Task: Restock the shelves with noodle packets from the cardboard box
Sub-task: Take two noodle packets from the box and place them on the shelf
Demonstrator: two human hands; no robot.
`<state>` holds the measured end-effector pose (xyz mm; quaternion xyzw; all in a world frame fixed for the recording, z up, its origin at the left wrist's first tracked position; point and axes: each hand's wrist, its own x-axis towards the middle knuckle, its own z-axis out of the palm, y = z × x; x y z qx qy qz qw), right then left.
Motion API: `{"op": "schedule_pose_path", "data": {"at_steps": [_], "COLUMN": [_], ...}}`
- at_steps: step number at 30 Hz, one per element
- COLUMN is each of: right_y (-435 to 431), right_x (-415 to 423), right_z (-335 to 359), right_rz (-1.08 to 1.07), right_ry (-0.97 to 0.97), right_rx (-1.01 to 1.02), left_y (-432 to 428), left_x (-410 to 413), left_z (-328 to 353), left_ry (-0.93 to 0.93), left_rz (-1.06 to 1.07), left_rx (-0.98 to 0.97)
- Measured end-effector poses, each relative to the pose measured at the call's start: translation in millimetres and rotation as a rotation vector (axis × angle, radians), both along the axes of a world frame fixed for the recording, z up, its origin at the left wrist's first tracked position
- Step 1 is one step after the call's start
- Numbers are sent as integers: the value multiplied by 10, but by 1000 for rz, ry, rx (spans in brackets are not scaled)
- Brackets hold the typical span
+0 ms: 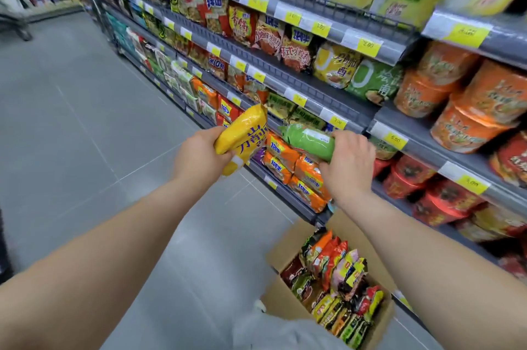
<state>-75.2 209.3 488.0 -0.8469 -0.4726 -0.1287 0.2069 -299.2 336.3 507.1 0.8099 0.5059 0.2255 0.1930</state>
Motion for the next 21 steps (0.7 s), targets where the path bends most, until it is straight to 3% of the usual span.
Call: {"op": "schedule_pose_path", "data": {"at_steps": [11, 21], "right_y": [935, 1623], "right_x": [331, 287], "right_z": [-94, -318], "right_rz": [-171, -522], "right_ry": [-170, -323], "right_rx": [67, 77], "left_y": [1494, 2584], "left_x": [806, 1620], "left_z": [-25, -149], "left_ry": [18, 32], "left_rz": [-384, -827], "left_rx": [234, 482]}}
